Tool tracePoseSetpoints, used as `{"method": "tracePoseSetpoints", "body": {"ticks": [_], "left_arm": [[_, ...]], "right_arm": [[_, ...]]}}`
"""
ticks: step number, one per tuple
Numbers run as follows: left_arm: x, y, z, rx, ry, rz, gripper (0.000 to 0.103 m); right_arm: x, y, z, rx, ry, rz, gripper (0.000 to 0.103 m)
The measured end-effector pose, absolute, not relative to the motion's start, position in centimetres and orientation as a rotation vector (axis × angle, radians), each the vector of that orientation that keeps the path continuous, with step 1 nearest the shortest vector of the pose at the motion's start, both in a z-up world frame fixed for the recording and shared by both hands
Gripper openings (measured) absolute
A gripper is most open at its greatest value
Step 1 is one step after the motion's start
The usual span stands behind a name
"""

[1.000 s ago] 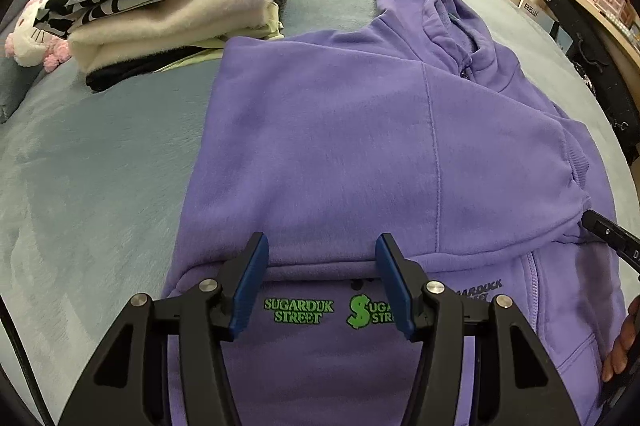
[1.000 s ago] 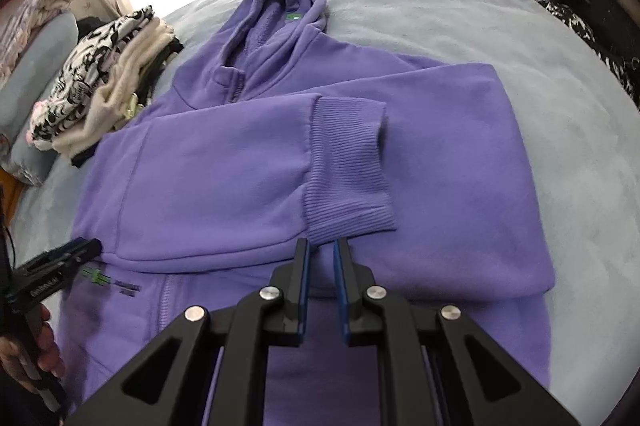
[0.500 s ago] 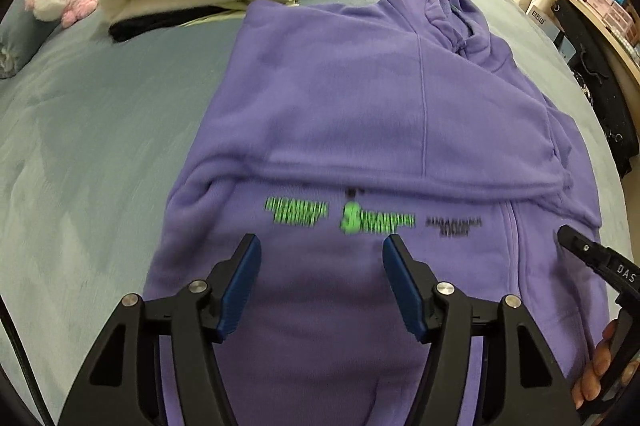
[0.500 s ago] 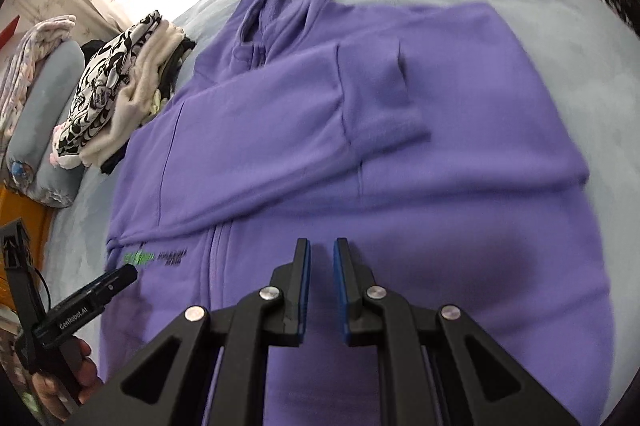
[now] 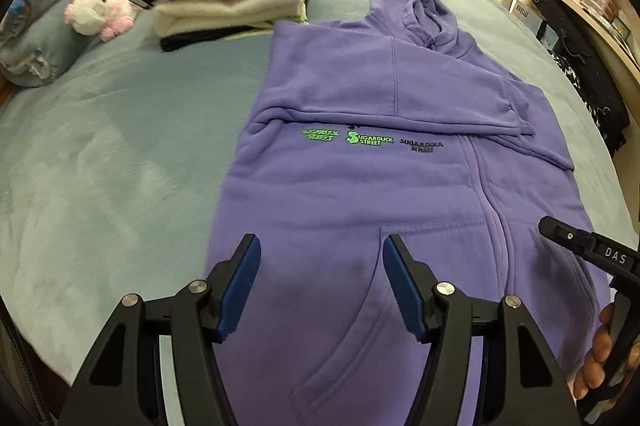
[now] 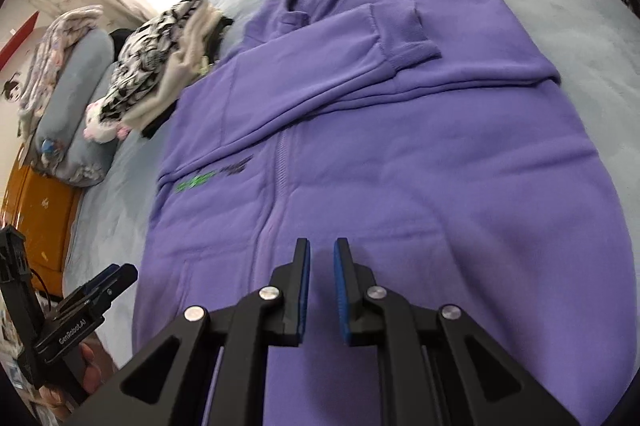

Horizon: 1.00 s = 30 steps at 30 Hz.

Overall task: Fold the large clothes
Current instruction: 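Move both tools down the hoodie body to its ribbed hem, then grasp the ribbed hem with the left tool while the right tool grasps it too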

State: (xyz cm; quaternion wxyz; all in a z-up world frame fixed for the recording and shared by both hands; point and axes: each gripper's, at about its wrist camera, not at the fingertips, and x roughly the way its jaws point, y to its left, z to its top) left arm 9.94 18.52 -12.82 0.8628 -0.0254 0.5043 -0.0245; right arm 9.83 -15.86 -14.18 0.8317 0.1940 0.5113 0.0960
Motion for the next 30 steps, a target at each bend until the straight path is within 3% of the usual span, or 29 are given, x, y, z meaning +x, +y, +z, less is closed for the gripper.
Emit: {"method": "tracePoseSetpoints", "body": {"ticks": [3, 7, 18, 30], "left_arm": [[7.8, 19.4, -11.7, -0.053, 1.033, -0.046, 0.062], [4.9, 20.5, -10.7, -0.047, 1.003, -0.033, 0.067], [-0.1, 25.3, -12.0, -0.161, 1.019, -0.110, 0.069], [-3.5, 27.4, -16.2, -0.270, 1.087, -0.263, 0.069]], "right_arm": [[7.8, -15.0, -12.7, 0.367, 1.062, 0.227, 0.015], [5.4, -14.3, -11.1, 0.320, 1.025, 0.248, 0.044], [0.1, -15.7, -8.7, 0.183, 0.974, 0.231, 0.044], [-5.8, -24.2, -9.4, 0.215, 1.002, 0.162, 0.044]]}}
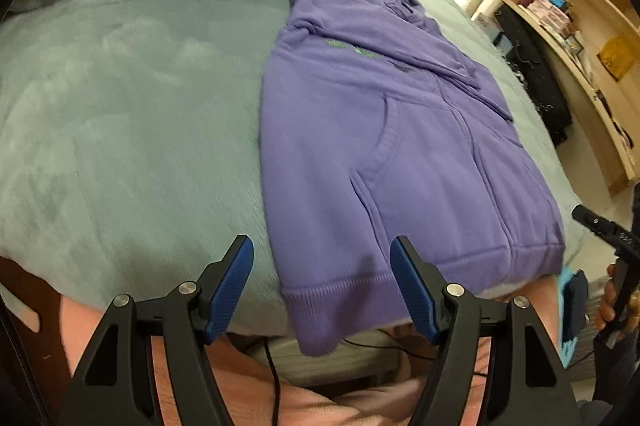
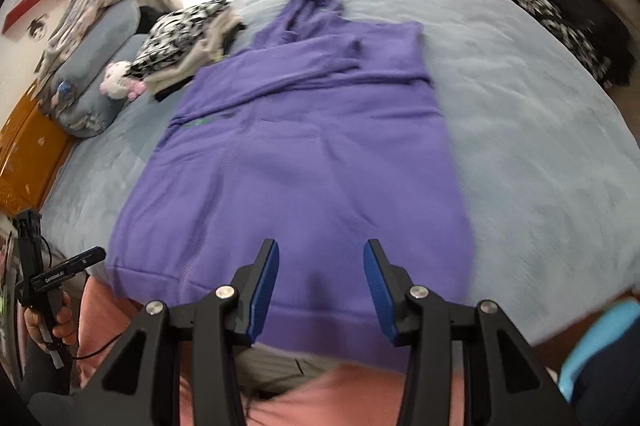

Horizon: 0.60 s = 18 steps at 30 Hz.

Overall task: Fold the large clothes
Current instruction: 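Grasp the ribbed hem with the left tool while the right tool grasps it too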

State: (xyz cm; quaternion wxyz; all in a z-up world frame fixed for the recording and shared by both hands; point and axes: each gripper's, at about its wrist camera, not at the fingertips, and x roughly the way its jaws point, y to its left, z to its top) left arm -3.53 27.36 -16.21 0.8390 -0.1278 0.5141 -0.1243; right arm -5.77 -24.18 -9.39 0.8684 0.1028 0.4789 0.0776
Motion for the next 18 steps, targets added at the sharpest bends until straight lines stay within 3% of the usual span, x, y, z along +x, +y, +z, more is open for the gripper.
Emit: {"method": "tracePoseSetpoints", "body": {"ticks": [9, 18], "left_arm": [[-3.7, 26.2, -18.4, -0.272, 1.119, -0.317, 0.069], [-2.3, 25.8, -19.8, -0.291, 1.125, -0.340, 0.069]], "right_arm": [[-7.3, -30.7, -12.8, 0.281, 1.093, 0.101, 0.044], [-7.7, -29.0, -15.5, 0.276, 1.113, 0.220, 0.047]]}}
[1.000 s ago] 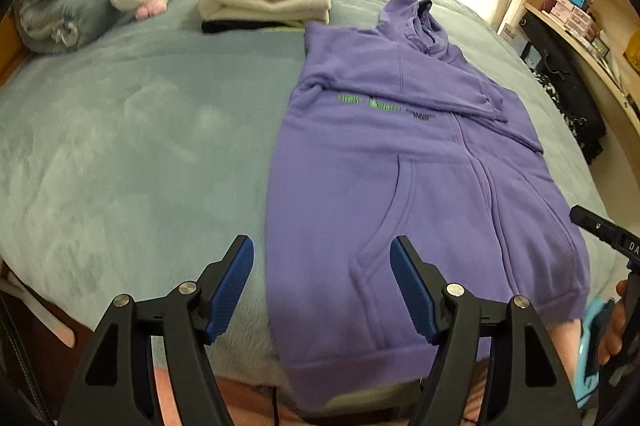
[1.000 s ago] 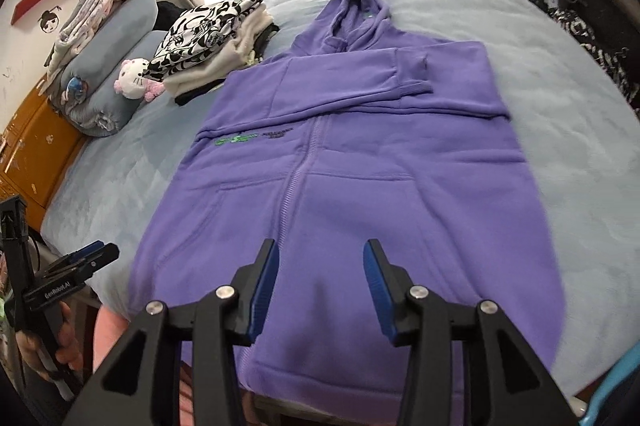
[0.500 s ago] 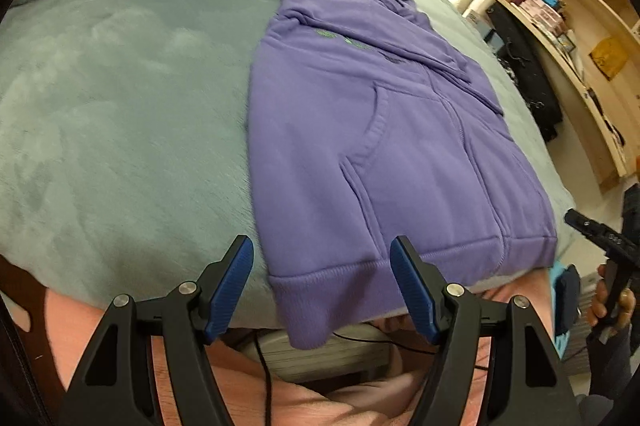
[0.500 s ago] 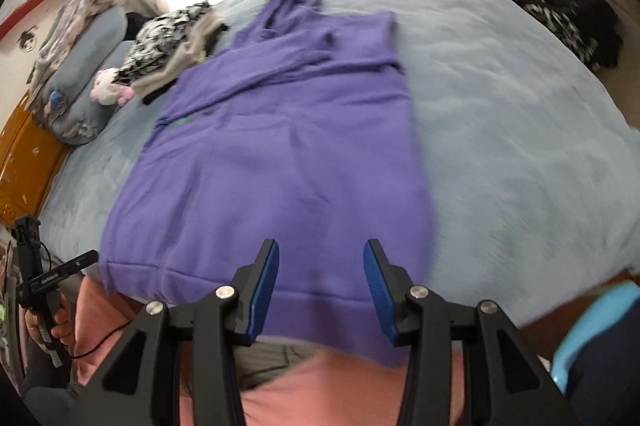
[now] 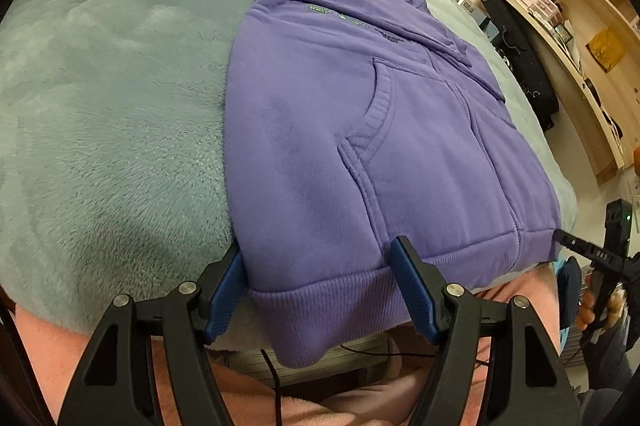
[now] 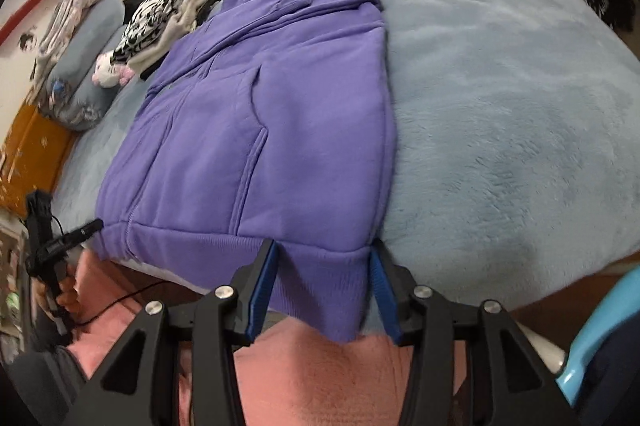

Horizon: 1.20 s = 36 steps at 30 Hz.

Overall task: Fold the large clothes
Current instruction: 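Grasp the ribbed hem with the left tool while the right tool grasps it too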

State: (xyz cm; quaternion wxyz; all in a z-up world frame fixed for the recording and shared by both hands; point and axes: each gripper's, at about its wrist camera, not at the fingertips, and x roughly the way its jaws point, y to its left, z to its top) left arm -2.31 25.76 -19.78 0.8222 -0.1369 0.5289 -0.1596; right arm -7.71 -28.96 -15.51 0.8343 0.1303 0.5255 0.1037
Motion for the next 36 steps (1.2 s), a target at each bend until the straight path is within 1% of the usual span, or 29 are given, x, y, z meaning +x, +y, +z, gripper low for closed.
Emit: {"method": "tracePoseSetpoints", "body": {"ticks": [7, 9, 10, 11, 12, 13, 15, 18, 21, 22, 23, 25, 26, 27, 28, 29, 30, 32, 36], "left_arm": [[-2.3, 26.0, -20.5, -0.313, 1.096, -0.379, 0.069], [-2.4, 26.1, -20.5, -0.315, 1.088, -0.384, 0.068], [-2.5, 26.0, -20.4, -0.310, 1.087, -0.381, 0.060], [-2.7, 26.0, -20.3, -0.305, 1.085, -0.378, 0.046], [-2.9, 26.0, -20.0, -0.291, 1.083, -0.369, 0.039], [-3.1, 26.1, -19.8, -0.300, 1.084, -0.374, 0.034], [-3.1, 26.7, -19.8, -0.343, 1.086, -0.379, 0.032], [-2.8, 27.3, -20.5, -0.404, 1.097, -0.397, 0.032], [-2.4, 27.6, -21.3, -0.466, 1.108, -0.411, 0.044], [-2.3, 27.6, -21.4, -0.492, 1.105, -0.433, 0.054], [-2.3, 27.3, -21.3, -0.496, 1.103, -0.441, 0.060], [-2.2, 26.1, -21.0, -0.441, 1.108, -0.429, 0.064], [-2.2, 25.2, -20.7, -0.381, 1.112, -0.408, 0.064], [-2.2, 24.4, -20.4, -0.334, 1.105, -0.393, 0.052], [-2.2, 23.9, -20.1, -0.309, 1.101, -0.386, 0.032], [-2.1, 23.8, -20.0, -0.317, 1.104, -0.390, 0.025], [-2.0, 23.8, -19.7, -0.338, 1.106, -0.379, 0.020], [-1.8, 23.8, -19.0, -0.352, 1.110, -0.352, 0.016], [-2.9, 23.8, -16.2, -0.344, 1.068, -0.330, 0.014]], "right_arm": [[-7.8, -29.3, -16.4, 0.294, 1.081, 0.262, 0.047], [-7.8, -29.6, -16.7, 0.315, 1.074, 0.273, 0.047], [-7.7, -29.6, -16.7, 0.318, 1.071, 0.276, 0.047], [-7.7, -29.7, -16.7, 0.320, 1.069, 0.280, 0.046], [-7.9, -29.6, -16.5, 0.313, 1.068, 0.287, 0.044], [-7.9, -29.6, -16.3, 0.307, 1.067, 0.295, 0.041], [-8.1, -29.6, -16.1, 0.301, 1.065, 0.323, 0.037], [-8.1, -29.8, -16.3, 0.320, 1.060, 0.341, 0.037], [-7.7, -29.8, -17.0, 0.336, 1.060, 0.344, 0.037], [-7.6, -29.7, -17.1, 0.339, 1.059, 0.345, 0.037], [-7.4, -29.5, -17.2, 0.337, 1.061, 0.339, 0.037], [-7.2, -29.3, -17.2, 0.330, 1.066, 0.329, 0.037], [-7.0, -29.0, -17.1, 0.322, 1.072, 0.317, 0.036], [-6.8, -28.6, -16.9, 0.307, 1.080, 0.303, 0.031], [-6.8, -28.2, -16.7, 0.285, 1.081, 0.304, 0.022], [-6.8, -27.7, -16.3, 0.254, 1.082, 0.312, 0.018], [-6.8, -27.1, -15.9, 0.214, 1.079, 0.304, 0.017], [-7.0, -26.0, -15.1, 0.126, 1.074, 0.289, 0.016], [-8.6, -25.4, -12.1, 0.070, 1.019, 0.319, 0.014]]}}
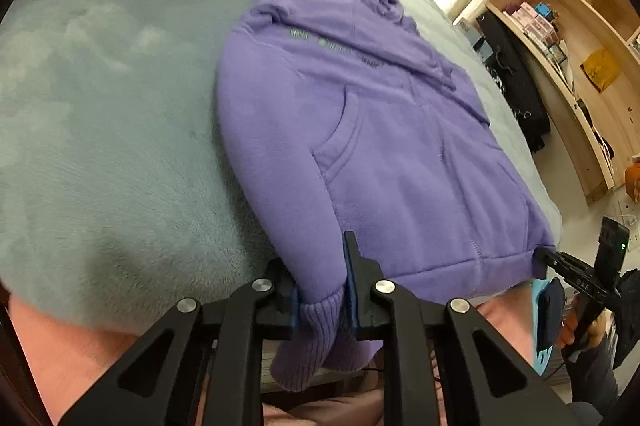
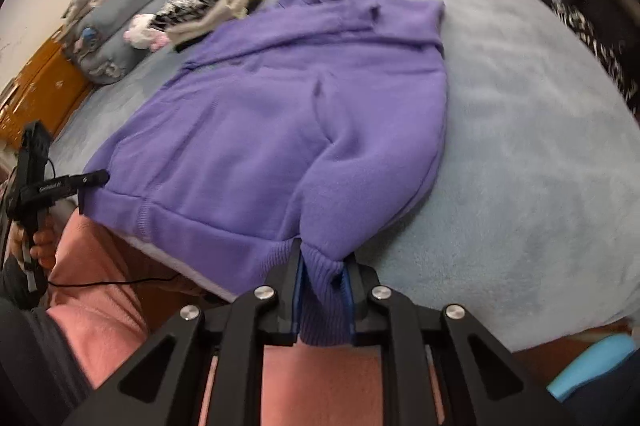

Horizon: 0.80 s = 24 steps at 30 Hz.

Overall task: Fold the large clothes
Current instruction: 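Grasp the ribbed hem with the left tool while the right tool grasps it too, then lift the hem with both tools, fold it toward the hood, and release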

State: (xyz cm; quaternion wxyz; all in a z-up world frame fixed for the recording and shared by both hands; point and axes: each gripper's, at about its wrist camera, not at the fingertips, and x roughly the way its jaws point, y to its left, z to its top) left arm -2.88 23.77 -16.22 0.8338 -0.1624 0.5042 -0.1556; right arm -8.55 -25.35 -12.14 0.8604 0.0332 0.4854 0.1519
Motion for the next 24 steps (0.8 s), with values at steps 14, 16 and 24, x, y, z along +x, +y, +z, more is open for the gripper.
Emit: {"method": "tracePoseSetpoints", "body": {"ticks": [14, 16, 24], "left_arm": [[-7.4, 25.2, -10.2, -0.349, 1.076, -0.380, 0.013], [-6.1, 26.5, -9.1, -0.420, 1.055, -0.382, 0.013], [2.7, 28.2, -3.6, -0.467, 0.891, -0.383, 0.014]], "right_arm": [[-13.4, -25.3, -6.7, 0.082, 0.971, 0.391, 0.012], [-12.7, -26.3, -5.1, 0.160, 0.925, 0.394, 0.012], [-4.9, -28.5, 0.8, 0.402, 0.744, 0.392, 0.012]]}}
